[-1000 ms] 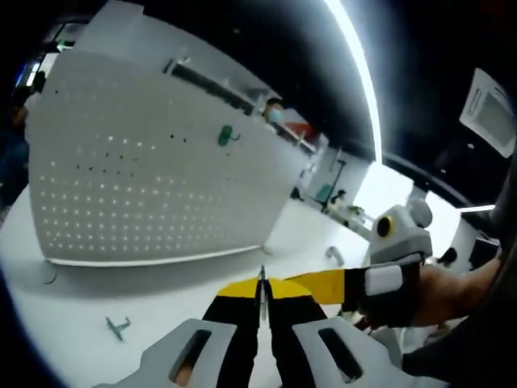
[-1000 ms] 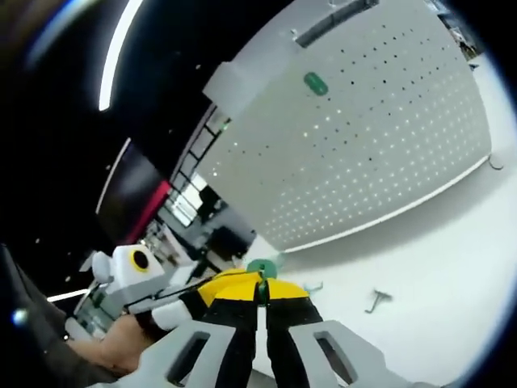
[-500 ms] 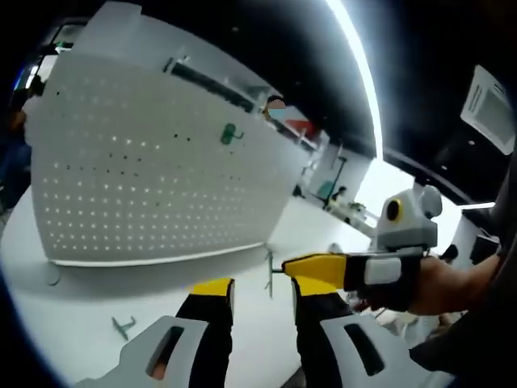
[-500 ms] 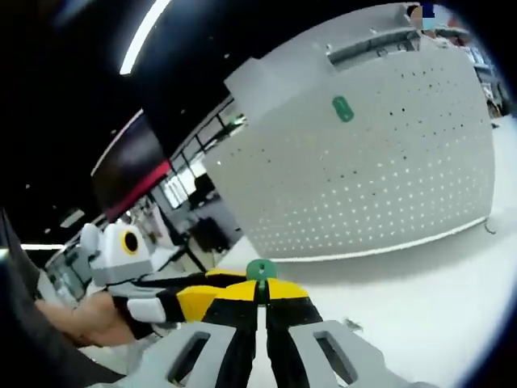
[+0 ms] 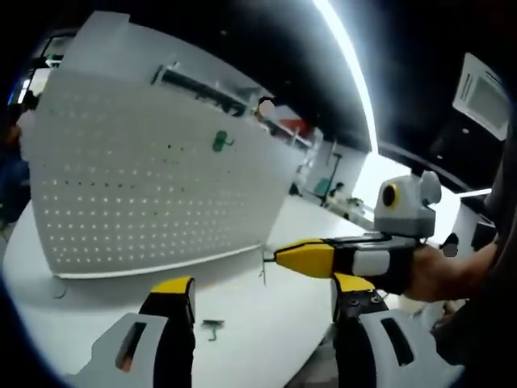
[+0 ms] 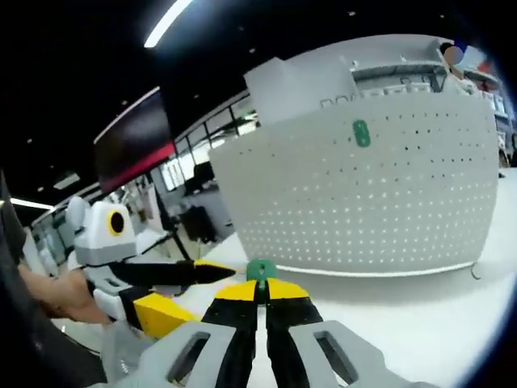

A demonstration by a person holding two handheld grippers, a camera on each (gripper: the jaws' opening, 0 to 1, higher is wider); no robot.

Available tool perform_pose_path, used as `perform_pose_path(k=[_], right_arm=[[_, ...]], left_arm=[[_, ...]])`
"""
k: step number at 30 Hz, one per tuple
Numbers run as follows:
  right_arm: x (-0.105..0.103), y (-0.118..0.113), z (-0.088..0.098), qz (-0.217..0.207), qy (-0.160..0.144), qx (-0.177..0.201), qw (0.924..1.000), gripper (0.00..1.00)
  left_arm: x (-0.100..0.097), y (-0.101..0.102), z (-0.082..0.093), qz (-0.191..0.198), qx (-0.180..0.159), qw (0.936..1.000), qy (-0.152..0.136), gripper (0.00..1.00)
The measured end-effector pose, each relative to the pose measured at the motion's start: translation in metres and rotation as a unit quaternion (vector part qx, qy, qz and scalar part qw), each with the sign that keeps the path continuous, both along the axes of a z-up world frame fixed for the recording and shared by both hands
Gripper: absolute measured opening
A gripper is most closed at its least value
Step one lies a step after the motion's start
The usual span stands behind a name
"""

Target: Insert the hook assembly into the mounting plate slot until the hook locks in place.

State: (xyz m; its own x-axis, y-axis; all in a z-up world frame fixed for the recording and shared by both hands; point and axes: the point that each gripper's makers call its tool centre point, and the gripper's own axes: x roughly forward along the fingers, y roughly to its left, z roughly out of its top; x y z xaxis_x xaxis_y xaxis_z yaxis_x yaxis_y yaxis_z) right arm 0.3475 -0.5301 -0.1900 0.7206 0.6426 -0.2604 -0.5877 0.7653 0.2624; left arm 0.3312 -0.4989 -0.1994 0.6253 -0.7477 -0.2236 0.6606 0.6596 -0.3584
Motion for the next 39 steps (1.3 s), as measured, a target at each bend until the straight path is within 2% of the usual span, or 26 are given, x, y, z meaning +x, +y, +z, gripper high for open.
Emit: perform_pose_path(k=[12, 22, 27, 39], right_arm=[[0.003, -0.001, 0.001, 0.001, -0.006, -0.006, 1.0000, 0.00], [0.006, 0.002, 0.005, 0.005, -0.023, -0.018, 0.9996, 0.00], [0.009, 0.005, 0.005, 0.012, -0.035, -0.032, 0.9988, 0.00], [0.025, 0.006, 0.008, 0.005, -0.053, -0.041, 0.9978, 0.00]], left_arm=[[-0.010, -0.011, 0.006, -0.023, 0.006, 0.9997, -0.009, 0.90], [-0.014, -0.015, 0.008, -0.034, 0.007, 0.9994, -0.008, 1.00], [-0.013, -0.015, 0.012, -0.031, 0.007, 0.9994, -0.011, 1.00], [-0.010, -0.007, 0.017, -0.023, 0.015, 0.9994, -0.022, 1.00]])
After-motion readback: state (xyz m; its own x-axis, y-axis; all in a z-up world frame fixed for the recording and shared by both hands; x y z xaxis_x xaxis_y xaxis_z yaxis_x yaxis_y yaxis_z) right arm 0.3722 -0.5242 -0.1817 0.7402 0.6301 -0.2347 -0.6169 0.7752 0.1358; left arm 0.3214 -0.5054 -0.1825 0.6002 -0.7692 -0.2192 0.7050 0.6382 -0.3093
